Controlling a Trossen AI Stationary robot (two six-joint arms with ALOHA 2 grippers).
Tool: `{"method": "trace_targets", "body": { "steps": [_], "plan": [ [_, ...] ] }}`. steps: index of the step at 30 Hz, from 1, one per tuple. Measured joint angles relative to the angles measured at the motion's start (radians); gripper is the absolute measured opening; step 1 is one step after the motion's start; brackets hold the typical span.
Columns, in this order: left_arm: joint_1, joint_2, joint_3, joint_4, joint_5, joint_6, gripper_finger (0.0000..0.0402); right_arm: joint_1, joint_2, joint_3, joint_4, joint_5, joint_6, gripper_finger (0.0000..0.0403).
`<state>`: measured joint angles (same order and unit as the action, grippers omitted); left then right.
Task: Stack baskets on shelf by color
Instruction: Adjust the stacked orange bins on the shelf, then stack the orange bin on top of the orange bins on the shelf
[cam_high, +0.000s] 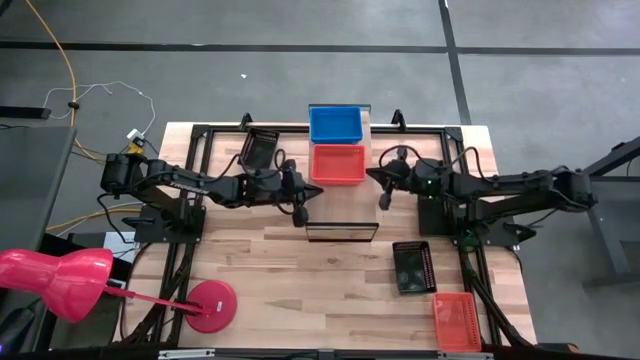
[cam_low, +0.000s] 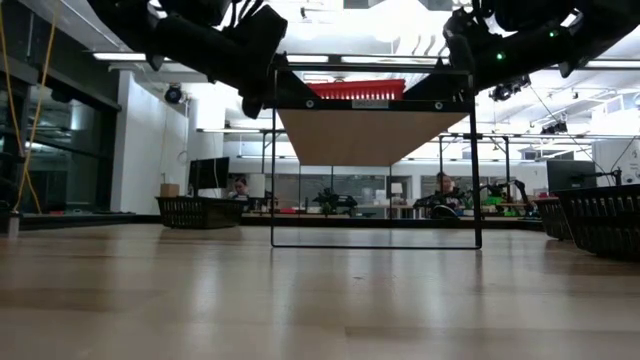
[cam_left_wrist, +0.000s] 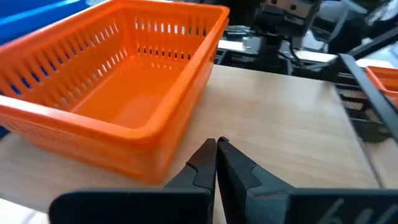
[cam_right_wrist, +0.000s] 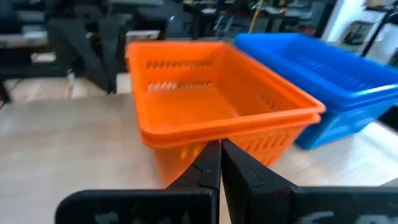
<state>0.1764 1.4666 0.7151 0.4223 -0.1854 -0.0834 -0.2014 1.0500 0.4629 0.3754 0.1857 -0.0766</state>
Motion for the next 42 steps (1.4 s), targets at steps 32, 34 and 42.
{"method": "trace_targets", "body": {
  "steps": [32,34,42],
  "plan": [
    [0.012,-0.427,-0.18,-0.082,0.014,0.135,0.0,-0.053,-0.27,0.0,-0.409,0.039,0.141,0.0],
    [0.012,-0.495,-0.267,0.015,0.014,0.118,0.0,-0.053,-0.306,0.0,-0.412,0.002,0.173,0.0],
    [0.012,-0.673,-0.539,0.359,0.02,0.037,0.0,-0.049,-0.358,0.062,-0.581,-0.111,0.362,0.0016]
  ]
}}
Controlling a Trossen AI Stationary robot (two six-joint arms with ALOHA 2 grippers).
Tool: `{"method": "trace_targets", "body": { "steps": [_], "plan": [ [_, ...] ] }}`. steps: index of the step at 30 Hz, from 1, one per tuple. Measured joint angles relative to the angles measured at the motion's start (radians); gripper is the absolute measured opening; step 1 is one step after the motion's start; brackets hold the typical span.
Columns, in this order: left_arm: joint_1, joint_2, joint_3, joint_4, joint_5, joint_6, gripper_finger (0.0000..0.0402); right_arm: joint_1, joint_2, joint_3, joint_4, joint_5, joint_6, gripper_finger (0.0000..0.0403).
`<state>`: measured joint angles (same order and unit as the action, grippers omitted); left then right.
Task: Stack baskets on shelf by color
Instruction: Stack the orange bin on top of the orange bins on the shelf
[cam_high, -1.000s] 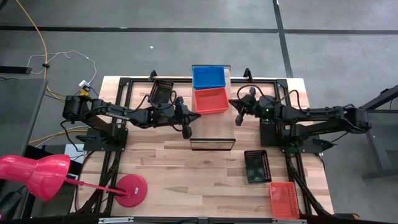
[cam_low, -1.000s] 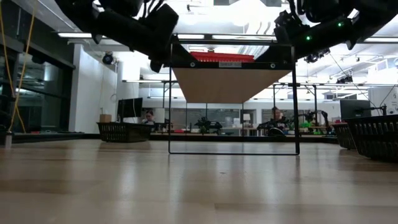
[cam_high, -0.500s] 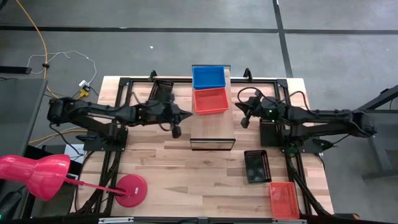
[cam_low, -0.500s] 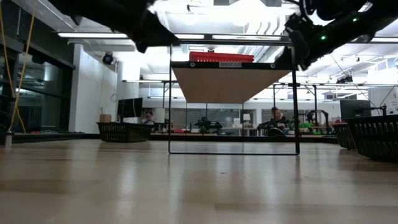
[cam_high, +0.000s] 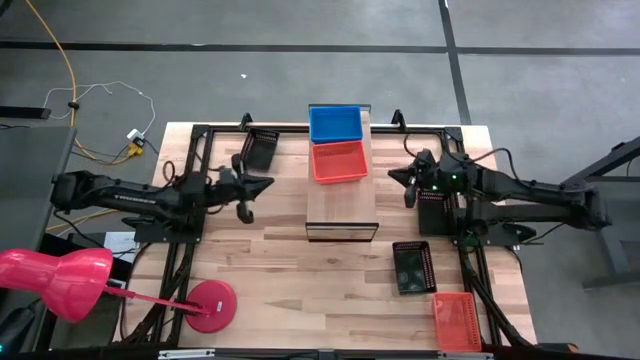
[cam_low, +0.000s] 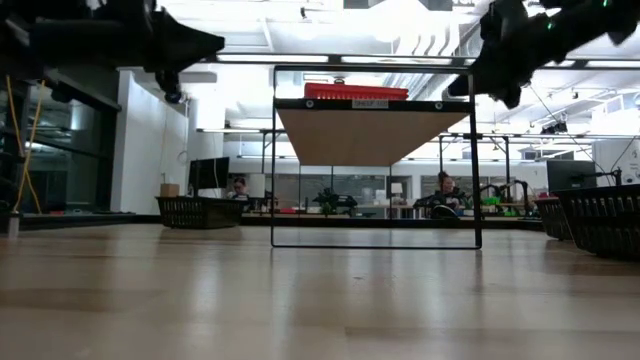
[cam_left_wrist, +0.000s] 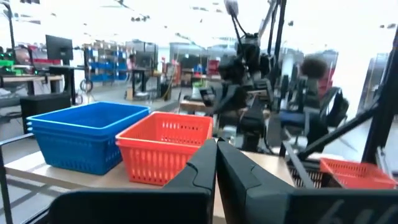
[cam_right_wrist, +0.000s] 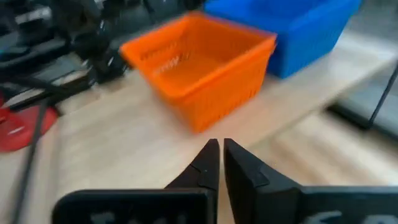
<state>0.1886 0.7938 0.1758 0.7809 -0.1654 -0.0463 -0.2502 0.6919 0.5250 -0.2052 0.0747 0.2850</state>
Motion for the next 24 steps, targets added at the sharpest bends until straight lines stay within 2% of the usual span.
{"method": "trace_targets", "body": {
  "steps": [3,6,11,16,19,21,24],
  "plan": [
    [0.0,-0.035,-0.015,-0.002,-0.007,-0.003,0.0,0.056,0.035,0.115,-0.232,-0.052,0.095,0.0045],
    [0.0,-0.051,-0.015,-0.001,-0.015,-0.011,0.0,0.158,0.09,0.241,-0.457,-0.081,0.217,0.0077],
    [0.0,-0.06,-0.015,0.001,-0.019,0.015,0.0,0.408,0.202,0.418,-0.77,-0.133,0.579,0.011],
    [0.0,-0.06,-0.008,0.002,-0.024,0.024,0.0,0.73,0.323,0.512,-0.867,-0.086,0.978,0.0114],
    [0.0,-0.06,-0.004,0.004,-0.025,0.035,0.0,0.905,0.41,0.54,-0.881,-0.073,1.153,0.0115],
    [0.0,-0.06,-0.004,0.002,-0.025,0.034,0.0,0.996,0.473,0.543,-0.881,-0.102,1.215,0.0115],
    [0.0,-0.06,-0.004,0.002,-0.025,0.033,0.0,1.087,0.565,0.542,-0.876,-0.213,1.289,0.0115]
  ]
}}
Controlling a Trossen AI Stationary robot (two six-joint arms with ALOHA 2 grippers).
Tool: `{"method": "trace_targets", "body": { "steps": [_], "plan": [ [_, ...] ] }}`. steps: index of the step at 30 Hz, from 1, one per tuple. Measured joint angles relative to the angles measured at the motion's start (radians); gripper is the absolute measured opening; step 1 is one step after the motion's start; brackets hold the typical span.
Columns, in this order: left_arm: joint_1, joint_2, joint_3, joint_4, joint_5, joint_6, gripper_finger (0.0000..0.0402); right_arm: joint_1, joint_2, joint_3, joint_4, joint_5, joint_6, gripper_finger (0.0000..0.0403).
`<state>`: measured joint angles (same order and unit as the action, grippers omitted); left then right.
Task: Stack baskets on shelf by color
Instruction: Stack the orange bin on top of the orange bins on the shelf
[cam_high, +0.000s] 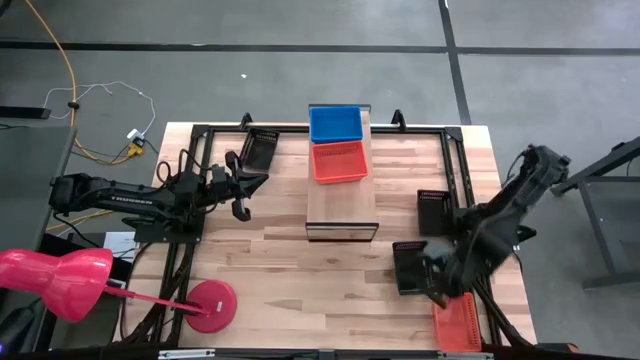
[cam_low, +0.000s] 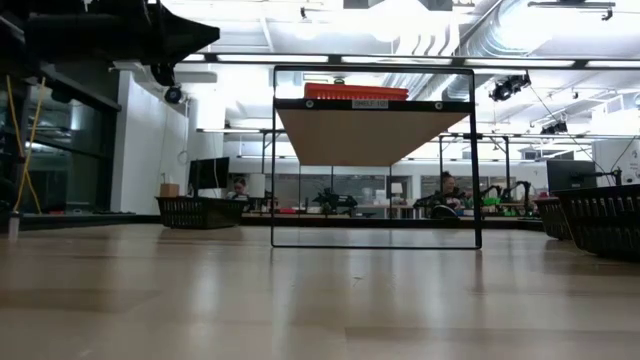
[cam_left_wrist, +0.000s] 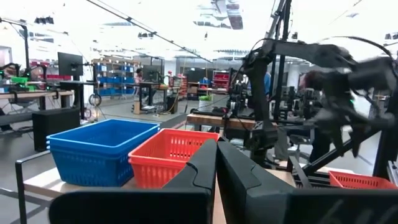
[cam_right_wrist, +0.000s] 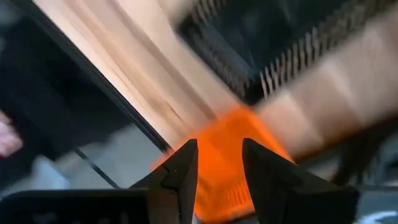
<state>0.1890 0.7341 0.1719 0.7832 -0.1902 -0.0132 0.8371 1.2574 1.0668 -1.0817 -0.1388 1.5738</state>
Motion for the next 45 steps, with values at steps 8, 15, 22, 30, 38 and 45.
{"method": "trace_targets", "body": {
  "steps": [8,15,22,30,38,45],
  "plan": [
    [0.0,0.0,0.0,0.0,0.011,-0.01,0.0,0.105,0.217,-0.001,-0.001,-0.123,-0.069,0.0115],
    [0.0,0.0,0.0,-0.001,0.011,-0.01,0.0,0.108,0.36,-0.002,-0.089,-0.097,-0.254,0.0115],
    [0.0,0.0,0.0,-0.001,0.011,-0.01,0.0,0.106,0.421,-0.002,-0.102,-0.097,-0.364,0.0115],
    [0.0,0.001,0.0,-0.017,0.014,-0.02,0.0,0.107,0.439,-0.002,-0.122,-0.048,-0.385,0.0114],
    [0.0,0.001,0.0,-0.036,0.014,-0.036,0.0,0.113,0.442,-0.002,-0.104,-0.082,-0.388,0.0064],
    [0.0,0.001,0.0,-0.031,0.013,-0.036,0.0,0.11,0.414,-0.002,-0.116,-0.147,-0.416,0.0009]
  ]
}}
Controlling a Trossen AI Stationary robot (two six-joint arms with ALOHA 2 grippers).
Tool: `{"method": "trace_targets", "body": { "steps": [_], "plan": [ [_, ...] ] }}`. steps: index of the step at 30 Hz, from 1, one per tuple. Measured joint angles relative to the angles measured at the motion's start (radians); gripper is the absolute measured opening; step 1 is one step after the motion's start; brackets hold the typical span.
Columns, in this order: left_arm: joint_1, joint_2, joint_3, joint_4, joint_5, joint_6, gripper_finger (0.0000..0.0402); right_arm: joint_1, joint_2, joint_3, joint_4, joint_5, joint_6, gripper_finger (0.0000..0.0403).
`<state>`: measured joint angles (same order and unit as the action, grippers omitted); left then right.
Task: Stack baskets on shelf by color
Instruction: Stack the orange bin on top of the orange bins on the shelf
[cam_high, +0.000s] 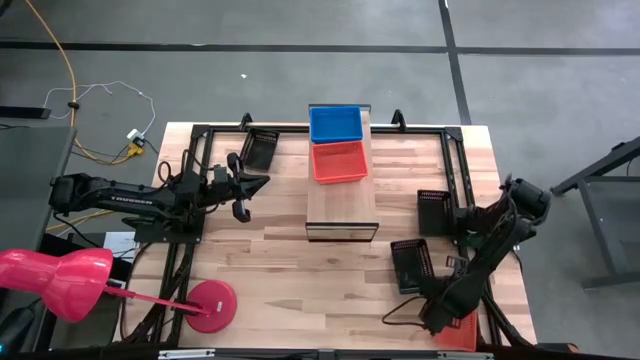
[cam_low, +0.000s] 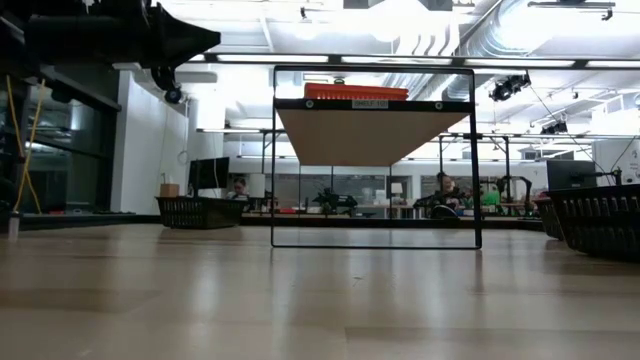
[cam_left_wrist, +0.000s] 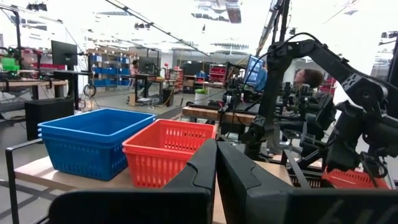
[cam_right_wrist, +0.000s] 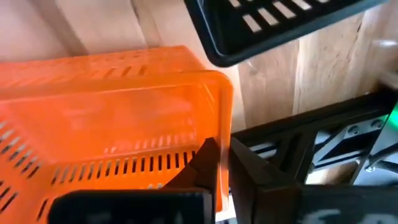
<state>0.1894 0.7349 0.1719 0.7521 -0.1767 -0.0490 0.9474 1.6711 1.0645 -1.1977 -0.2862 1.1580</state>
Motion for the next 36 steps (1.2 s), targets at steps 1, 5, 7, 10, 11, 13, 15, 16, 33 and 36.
{"method": "trace_targets", "body": {
  "steps": [1,5,7,10,11,13,15,16,33,36],
  "plan": [
    [0.0,0.0,0.0,0.0,0.0,0.0,0.0,-0.005,-0.015,0.0,-0.007,-0.001,-0.002,0.0005],
    [0.0,0.0,0.0,0.0,0.0,0.0,0.0,-0.007,-0.111,0.0,-0.01,0.013,0.023,0.0003],
    [0.0,0.0,0.0,0.0,0.0,0.0,0.0,-0.011,-0.169,0.0,0.002,0.021,0.057,0.0002],
    [0.0,0.0,0.0,0.0,0.0,0.0,0.0,-0.02,-0.255,0.009,0.006,0.026,0.129,0.0001],
    [0.0,0.0,0.0,0.0,0.0,0.0,0.0,-0.024,-0.28,0.021,0.008,0.041,0.151,0.0001],
    [0.0,0.0,0.0,0.0,0.0,0.0,0.0,-0.032,-0.327,0.054,0.013,0.101,0.195,0.0001],
    [0.0,0.0,0.0,0.0,0.0,0.0,0.0,-0.045,-0.361,0.101,0.03,0.198,0.208,0.0],
    [0.0,0.0,0.0,0.0,0.0,0.0,0.0,-0.05,-0.372,0.128,0.041,0.259,0.21,0.0],
    [0.0,0.0,0.0,0.0,0.008,0.0,0.0,-0.404,-0.33,0.622,0.074,0.994,-0.373,0.0],
    [0.0,0.0,0.0,0.0,0.008,0.0,0.0,-0.548,-0.33,0.628,0.073,1.077,-0.374,0.0]
  ]
}}
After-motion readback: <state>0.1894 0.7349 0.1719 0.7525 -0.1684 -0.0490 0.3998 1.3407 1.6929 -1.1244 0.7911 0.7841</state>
